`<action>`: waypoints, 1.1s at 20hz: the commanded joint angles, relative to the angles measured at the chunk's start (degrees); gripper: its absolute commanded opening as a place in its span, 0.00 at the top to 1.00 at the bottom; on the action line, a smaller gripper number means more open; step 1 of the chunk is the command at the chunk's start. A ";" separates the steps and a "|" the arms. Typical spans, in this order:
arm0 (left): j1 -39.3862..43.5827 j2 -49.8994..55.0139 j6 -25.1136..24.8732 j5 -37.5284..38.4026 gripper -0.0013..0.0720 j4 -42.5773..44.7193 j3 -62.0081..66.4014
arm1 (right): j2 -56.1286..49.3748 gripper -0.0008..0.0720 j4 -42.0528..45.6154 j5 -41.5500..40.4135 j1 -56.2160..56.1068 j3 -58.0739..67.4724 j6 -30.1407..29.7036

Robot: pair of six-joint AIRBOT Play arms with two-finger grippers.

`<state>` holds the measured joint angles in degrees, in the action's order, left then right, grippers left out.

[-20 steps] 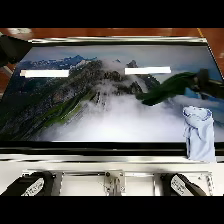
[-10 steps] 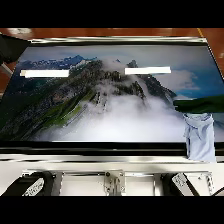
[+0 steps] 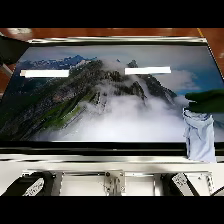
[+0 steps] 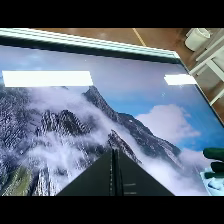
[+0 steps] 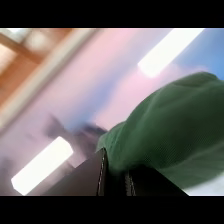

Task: Fold the shirts.

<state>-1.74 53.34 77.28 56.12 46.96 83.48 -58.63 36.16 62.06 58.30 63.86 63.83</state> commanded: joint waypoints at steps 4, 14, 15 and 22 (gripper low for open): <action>-0.02 -0.26 -0.04 0.76 0.93 -0.02 0.00 | 0.04 0.92 37.00 17.94 0.09 0.00 8.70; -0.02 -0.24 -0.07 1.16 0.93 0.02 0.00 | 0.04 0.25 51.43 20.98 0.09 -16.28 25.22; -0.02 -0.22 -0.07 1.16 0.93 0.04 0.00 | 0.04 0.03 51.19 20.50 0.09 -16.52 24.94; 0.17 6.36 -7.91 0.92 0.93 0.15 0.00 | 0.04 0.04 34.80 21.11 0.02 7.91 18.64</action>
<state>-1.72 56.49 74.17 57.14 46.96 83.48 -58.63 79.44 85.17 58.41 61.69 84.90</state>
